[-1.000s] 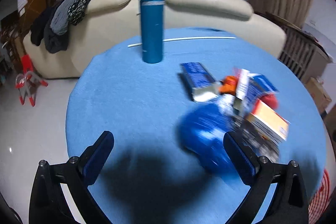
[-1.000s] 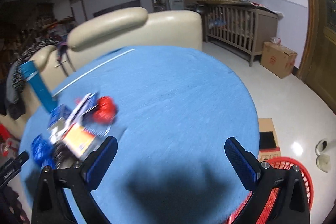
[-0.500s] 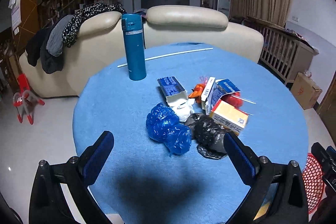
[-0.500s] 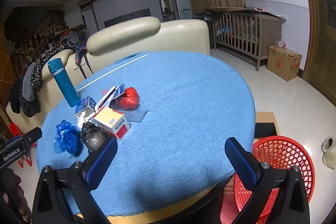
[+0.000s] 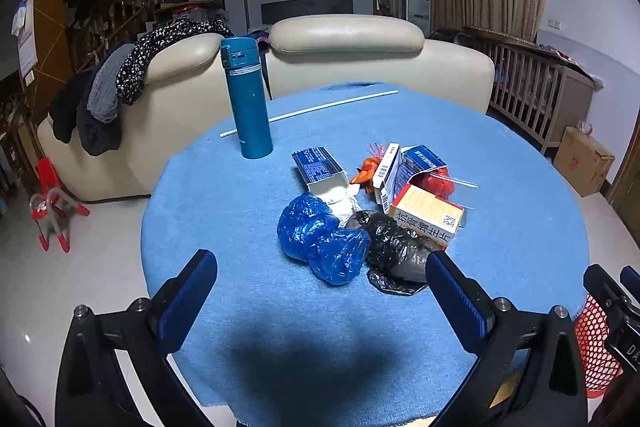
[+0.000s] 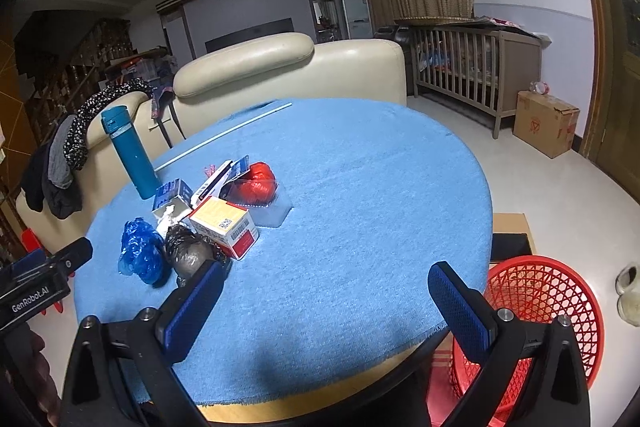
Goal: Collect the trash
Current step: 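Move both tools toward the pile of trash on the table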
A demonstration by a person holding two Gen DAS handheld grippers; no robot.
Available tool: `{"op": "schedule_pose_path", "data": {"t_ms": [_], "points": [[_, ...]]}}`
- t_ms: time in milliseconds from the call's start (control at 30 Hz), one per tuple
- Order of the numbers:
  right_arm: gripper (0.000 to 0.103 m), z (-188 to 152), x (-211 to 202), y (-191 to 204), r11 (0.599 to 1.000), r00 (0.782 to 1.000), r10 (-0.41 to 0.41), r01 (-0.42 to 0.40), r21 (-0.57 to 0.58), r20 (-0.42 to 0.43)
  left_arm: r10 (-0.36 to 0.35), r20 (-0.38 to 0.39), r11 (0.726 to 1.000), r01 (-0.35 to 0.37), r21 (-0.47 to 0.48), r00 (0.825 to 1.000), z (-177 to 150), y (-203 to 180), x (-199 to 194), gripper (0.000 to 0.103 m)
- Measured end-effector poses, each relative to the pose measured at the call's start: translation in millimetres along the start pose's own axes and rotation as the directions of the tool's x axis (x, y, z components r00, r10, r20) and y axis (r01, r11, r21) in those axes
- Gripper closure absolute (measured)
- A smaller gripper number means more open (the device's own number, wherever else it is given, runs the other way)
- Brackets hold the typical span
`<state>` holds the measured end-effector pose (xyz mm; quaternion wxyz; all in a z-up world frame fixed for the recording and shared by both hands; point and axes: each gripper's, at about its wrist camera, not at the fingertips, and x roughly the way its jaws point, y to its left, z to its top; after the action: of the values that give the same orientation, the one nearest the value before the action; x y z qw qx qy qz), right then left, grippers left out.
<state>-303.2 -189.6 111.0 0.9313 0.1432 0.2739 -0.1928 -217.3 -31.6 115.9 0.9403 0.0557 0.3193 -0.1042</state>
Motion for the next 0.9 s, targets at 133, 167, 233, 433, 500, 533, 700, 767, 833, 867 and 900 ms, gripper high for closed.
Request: {"op": "schedule_pose_path", "data": {"t_ms": [133, 167, 233, 433, 500, 533, 700, 767, 833, 867, 900], "points": [[0.000, -1, -1, 2, 1.000, 1.000, 0.000, 0.000, -0.003, 0.002, 0.000, -0.002, 1.000, 0.000, -0.004, 1.000, -1, 1, 0, 0.000], [0.000, -1, -1, 2, 1.000, 1.000, -0.001, 0.001, -0.005, 0.002, 0.001, -0.005, 1.000, -0.001, -0.008, 1.000, -1, 2, 0, 0.000], [0.000, -1, -2, 3, 1.000, 1.000, 0.000, 0.000, -0.007, 0.003, -0.001, -0.008, 1.000, 0.001, -0.013, 1.000, -1, 3, 1, 0.000], [0.000, 0, -2, 3, 1.000, 1.000, -0.001, 0.001, -0.007, 0.003, -0.001, -0.010, 1.000, 0.001, -0.018, 1.000, -3, 5, 1, 0.000], [0.000, 0, -2, 3, 1.000, 1.000, -0.002, 0.002, -0.008, 0.004, -0.002, -0.012, 1.000, 0.002, -0.022, 1.000, -3, 6, 2, 0.000], [0.000, 0, -2, 3, 1.000, 1.000, -0.002, 0.002, -0.008, 0.005, 0.002, -0.013, 1.000, -0.002, -0.027, 1.000, -3, 8, 2, 0.000], [0.000, -2, -1, 3, 1.000, 1.000, -0.002, 0.002, -0.010, 0.001, 0.000, -0.028, 0.999, -0.002, -0.049, 1.000, -4, 15, 6, 0.000], [0.000, -3, -1, 4, 1.000, 1.000, -0.002, 0.002, -0.013, -0.001, 0.000, -0.030, 0.999, -0.002, -0.053, 1.000, -5, 16, 6, 0.000], [0.000, -3, -1, 4, 1.000, 1.000, -0.003, 0.003, -0.015, 0.000, 0.004, -0.026, 0.999, -0.005, -0.053, 1.000, -6, 20, 6, 0.000], [0.000, -3, -2, 4, 1.000, 1.000, -0.003, 0.003, -0.016, 0.000, 0.009, -0.023, 0.998, -0.011, -0.055, 1.000, -7, 23, 5, 0.000], [0.000, -3, -2, 4, 1.000, 1.000, -0.003, 0.003, -0.017, 0.001, 0.012, -0.023, 0.998, -0.014, -0.059, 1.000, -8, 25, 5, 0.000]]}}
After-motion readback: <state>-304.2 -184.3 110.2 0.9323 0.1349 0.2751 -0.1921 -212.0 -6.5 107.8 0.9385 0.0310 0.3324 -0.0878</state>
